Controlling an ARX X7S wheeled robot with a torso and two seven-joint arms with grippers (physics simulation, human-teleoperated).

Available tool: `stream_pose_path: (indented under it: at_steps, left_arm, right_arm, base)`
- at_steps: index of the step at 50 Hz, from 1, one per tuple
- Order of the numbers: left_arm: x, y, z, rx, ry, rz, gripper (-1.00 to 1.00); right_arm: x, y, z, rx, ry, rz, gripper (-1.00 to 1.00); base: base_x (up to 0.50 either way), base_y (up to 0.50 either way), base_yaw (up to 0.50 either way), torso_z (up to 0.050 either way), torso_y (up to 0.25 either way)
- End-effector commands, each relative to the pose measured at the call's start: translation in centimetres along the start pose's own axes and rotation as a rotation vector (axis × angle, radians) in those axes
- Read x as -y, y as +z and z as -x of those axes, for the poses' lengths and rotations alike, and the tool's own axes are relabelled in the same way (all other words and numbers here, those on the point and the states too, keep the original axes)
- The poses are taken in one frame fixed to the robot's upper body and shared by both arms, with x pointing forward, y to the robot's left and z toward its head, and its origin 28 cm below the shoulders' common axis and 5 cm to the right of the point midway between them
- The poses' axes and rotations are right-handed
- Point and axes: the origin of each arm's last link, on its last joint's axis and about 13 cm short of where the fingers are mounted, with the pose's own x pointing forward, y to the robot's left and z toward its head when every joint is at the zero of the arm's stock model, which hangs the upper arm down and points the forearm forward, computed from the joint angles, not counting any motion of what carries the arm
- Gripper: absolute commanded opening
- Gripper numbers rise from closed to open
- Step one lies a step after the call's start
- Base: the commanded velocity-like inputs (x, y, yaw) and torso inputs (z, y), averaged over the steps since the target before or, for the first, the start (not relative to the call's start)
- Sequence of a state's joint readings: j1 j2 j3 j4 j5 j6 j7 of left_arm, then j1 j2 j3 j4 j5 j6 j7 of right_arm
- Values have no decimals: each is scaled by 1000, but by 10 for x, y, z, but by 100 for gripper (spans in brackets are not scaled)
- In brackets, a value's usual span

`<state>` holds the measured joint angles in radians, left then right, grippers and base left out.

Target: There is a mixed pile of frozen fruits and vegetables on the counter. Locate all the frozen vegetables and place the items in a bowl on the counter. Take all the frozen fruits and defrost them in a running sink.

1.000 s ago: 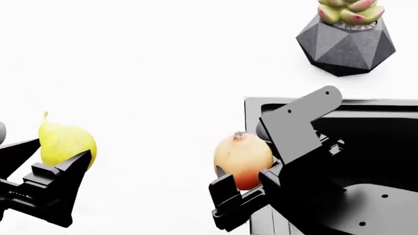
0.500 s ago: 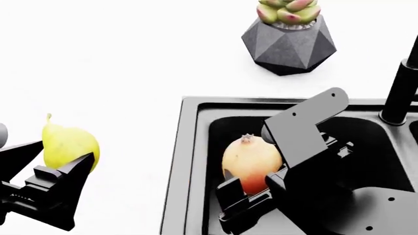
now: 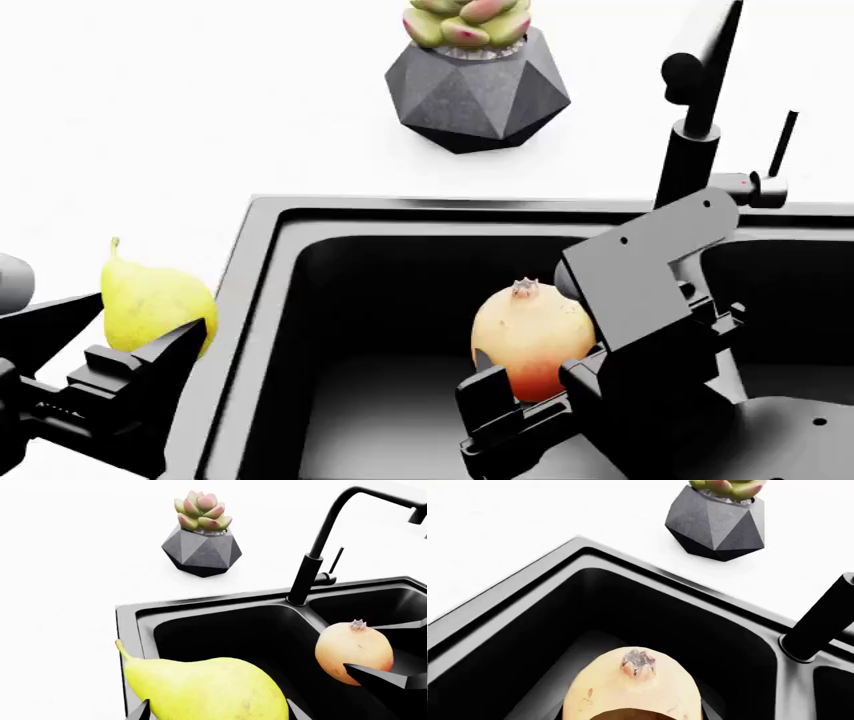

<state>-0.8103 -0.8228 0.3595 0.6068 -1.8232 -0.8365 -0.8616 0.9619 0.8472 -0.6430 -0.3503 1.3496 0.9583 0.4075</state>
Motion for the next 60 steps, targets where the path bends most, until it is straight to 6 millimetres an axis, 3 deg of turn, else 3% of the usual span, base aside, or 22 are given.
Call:
stream_pose_path:
  at_steps: [1, 19, 31, 40, 50, 60]
  left_arm:
    - [2, 2, -2, -3, -4, 18, -100]
    - [7, -2, -17, -33, -41, 11, -100]
    - [21, 3, -42, -72, -84, -35, -100]
    - [42, 6, -64, -110, -122, -71, -100]
    - [51, 0, -75, -136, -137, -98, -100]
    - [47, -12, -94, -189, -112, -96, -100]
  right_arm:
    - [3, -2, 1, 11, -23, 0, -100]
    - [7, -3, 7, 36, -70, -5, -100]
    - [10, 3, 13, 49, -114, -21, -100]
    - [12, 6, 17, 61, -129, -34, -100]
    - [18, 17, 41, 87, -201, -58, -100]
    - [26, 25, 54, 121, -233, -74, -100]
  base:
    - [1, -383, 0, 0, 0]
    - [0, -366, 0, 0, 1]
    - [0, 0, 0, 0, 0]
    - [0, 0, 0, 1, 1]
    - [0, 0, 0, 0, 0]
    - [0, 0, 0, 0, 1]
